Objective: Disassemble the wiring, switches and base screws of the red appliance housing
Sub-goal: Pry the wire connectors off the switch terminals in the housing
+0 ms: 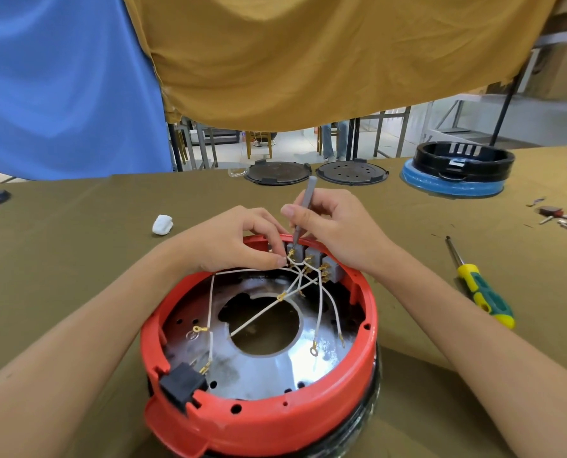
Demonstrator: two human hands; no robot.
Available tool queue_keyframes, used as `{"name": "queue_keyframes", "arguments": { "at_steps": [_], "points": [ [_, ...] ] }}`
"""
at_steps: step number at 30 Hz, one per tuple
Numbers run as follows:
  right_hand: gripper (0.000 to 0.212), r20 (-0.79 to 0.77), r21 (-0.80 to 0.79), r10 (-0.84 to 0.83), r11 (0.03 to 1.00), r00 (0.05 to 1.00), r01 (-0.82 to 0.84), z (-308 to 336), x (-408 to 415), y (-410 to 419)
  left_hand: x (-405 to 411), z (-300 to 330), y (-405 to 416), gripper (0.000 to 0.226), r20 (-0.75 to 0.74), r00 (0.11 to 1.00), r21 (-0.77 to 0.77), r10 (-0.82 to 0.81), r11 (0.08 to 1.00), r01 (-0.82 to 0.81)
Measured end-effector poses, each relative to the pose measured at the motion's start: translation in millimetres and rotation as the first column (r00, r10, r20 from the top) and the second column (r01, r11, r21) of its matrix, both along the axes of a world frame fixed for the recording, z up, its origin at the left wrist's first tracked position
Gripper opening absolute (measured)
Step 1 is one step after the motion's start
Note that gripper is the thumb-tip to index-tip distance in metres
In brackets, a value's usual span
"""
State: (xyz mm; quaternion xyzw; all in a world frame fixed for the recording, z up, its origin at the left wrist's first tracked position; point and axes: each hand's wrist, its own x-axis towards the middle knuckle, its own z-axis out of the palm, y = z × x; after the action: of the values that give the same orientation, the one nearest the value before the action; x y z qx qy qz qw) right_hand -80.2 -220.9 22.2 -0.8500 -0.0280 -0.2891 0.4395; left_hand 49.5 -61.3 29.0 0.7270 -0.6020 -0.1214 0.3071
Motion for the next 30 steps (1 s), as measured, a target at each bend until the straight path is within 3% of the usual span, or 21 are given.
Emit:
{"name": "queue_keyframes", "arguments": {
  "at_steps": [5,22,30],
  "points": [
    [0.022,0.056,-0.049,-0.029,0.998,0.998,0.032,-2,-1,1,0,1,1,0.021,0.013,1.0,0.007,0.0,1.0,0.0],
    [0.038,-0.124,0.446,0.036,0.895,0.992,0.024,-12,13,-5,2,0,0,0.012,-0.045,0.999,0.025,-0.016,1.0,0.018],
    [0.04,-0.138,0.442,0.037,0.896,0.99,0.028,-14,14,-7,1,2,1,0.005,-0.067,0.998,0.039,-0.002,0.999,0.005]
  ]
}}
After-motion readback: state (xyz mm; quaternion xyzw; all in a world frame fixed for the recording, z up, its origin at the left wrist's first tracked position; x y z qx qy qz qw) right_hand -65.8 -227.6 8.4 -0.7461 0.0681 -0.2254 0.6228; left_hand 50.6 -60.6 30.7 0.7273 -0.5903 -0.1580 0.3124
